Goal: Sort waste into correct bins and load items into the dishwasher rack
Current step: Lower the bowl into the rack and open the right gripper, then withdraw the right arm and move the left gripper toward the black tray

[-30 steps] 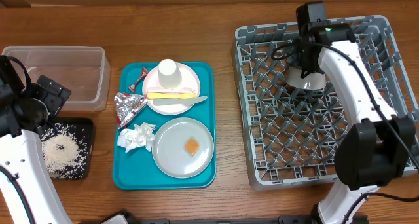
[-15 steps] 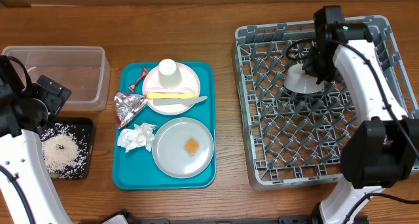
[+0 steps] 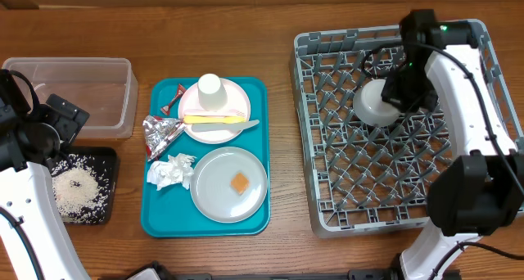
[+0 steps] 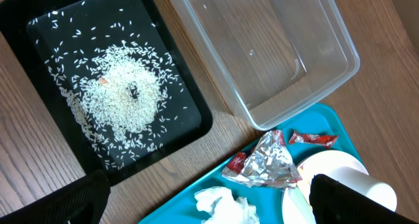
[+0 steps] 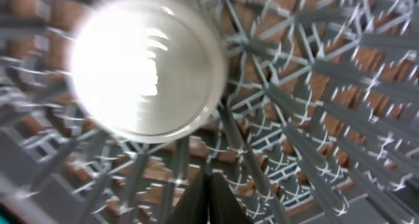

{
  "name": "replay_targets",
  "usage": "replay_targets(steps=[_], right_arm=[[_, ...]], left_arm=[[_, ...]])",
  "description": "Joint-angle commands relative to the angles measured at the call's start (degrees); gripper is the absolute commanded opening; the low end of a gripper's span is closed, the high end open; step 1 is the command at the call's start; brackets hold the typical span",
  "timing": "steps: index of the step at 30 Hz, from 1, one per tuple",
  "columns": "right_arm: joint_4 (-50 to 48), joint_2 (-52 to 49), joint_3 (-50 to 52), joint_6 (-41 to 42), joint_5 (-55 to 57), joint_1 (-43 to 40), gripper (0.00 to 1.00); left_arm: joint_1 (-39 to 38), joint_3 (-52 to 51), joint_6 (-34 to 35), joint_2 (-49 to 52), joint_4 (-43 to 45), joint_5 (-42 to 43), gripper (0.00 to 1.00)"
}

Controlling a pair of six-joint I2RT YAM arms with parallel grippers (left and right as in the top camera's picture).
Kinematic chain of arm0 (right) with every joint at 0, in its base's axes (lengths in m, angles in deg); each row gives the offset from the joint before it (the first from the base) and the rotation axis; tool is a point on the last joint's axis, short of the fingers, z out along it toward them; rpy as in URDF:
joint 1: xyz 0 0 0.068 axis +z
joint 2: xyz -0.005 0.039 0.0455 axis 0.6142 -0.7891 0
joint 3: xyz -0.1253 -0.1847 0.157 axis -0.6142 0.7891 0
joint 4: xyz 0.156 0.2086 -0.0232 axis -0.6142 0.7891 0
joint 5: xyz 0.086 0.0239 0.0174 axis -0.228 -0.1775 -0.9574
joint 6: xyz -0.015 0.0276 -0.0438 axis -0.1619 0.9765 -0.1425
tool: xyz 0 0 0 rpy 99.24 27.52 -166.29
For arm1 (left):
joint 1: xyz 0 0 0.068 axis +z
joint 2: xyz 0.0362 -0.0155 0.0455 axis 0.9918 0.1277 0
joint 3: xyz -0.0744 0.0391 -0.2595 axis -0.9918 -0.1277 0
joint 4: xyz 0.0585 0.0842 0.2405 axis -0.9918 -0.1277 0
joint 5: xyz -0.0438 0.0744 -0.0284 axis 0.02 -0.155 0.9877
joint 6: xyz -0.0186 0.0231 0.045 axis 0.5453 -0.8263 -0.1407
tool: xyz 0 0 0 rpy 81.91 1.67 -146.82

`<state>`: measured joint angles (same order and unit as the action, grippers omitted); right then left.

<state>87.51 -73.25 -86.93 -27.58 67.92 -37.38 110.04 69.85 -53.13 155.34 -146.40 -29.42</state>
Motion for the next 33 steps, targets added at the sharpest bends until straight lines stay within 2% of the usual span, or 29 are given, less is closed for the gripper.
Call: replay_targets(steps=[1,2,7,12,18,21,24,27,33], right_arm=[[0.17,7.02,-6.56,0.28,-1.60,-0.13,0.22],[0.11,8.33,-7.72,0.28,-1.57,-0.28,0.98],[-0.68,13.05,-9.77,0.26,-2.99,-1.90,1.00],[-0.28,14.73,-9.75,0.24,-9.33,-2.80,1.00],[-1.90,14.45,-9.57,1.09,0.02,-4.07,1.00],[-2.64,14.45,-9.57,7.69,4.76,-8.44,1.00],[-2.21,14.45,-9.57,11.91,4.94,-15.02,1.00],[-1.42,14.45,-9.57,11.89,4.81,-21.09,1.00],[-0.26,14.45,-9.57,11.87,-1.70,-27.10,1.00]], left_arm=[[0.02,1.46,0.74,-0.22,0.02,0.09,1.00],[0.02,1.46,0.74,-0.22,0.02,0.09,1.00],[0.02,1.46,0.74,-0.22,0.02,0.09,1.00],[0.02,1.46,0.74,-0.22,0.02,0.09,1.00],[0.02,1.46,0.74,-0.22,0.02,0.09,1.00],[0.02,1.46,0.74,-0.22,0.02,0.09,1.00],[0.02,1.46,0.74,-0.22,0.02,0.09,1.00],[0.02,1.46,0.74,-0.22,0.02,0.09,1.00],[0.02,1.46,0.74,-0.22,0.02,0.09,1.00]])
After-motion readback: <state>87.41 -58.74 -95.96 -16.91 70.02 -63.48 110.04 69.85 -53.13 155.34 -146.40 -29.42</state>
